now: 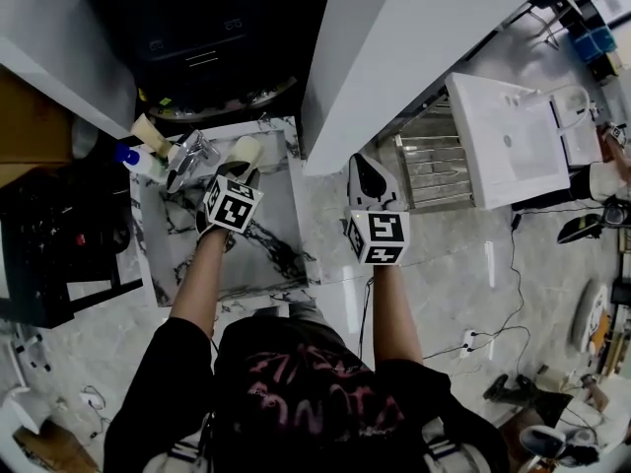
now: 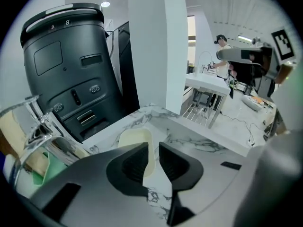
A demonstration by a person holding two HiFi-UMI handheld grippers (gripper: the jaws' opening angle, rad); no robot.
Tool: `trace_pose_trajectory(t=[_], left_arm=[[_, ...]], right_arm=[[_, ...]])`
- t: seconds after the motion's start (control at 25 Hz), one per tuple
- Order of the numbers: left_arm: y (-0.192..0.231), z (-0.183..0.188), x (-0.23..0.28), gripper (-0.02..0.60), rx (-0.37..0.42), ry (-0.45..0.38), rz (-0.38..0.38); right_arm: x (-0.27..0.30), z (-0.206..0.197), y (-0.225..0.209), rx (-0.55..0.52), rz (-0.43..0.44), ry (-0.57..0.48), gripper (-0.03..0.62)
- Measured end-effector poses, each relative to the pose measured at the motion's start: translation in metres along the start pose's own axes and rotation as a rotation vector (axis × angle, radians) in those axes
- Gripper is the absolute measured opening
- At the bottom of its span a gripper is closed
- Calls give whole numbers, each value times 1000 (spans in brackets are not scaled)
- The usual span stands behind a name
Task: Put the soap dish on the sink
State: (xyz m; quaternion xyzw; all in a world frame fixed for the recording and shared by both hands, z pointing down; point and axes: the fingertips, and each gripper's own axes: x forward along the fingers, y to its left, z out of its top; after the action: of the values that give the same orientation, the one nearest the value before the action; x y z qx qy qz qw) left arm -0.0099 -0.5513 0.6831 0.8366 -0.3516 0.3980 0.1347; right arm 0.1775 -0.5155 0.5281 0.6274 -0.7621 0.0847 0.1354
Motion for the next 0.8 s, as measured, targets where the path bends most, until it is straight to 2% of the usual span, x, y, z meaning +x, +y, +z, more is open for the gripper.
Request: trace_pose_trajectory(t=[0.28,0.8], left_arm=[[-1,13,-34,74,-7,-60,27],[-3,30,-110,20,-66,-210,96]], right_arm=[[-11,13,17,-4,16,-31,14],[-31,31,43,-1,25,-74,14]])
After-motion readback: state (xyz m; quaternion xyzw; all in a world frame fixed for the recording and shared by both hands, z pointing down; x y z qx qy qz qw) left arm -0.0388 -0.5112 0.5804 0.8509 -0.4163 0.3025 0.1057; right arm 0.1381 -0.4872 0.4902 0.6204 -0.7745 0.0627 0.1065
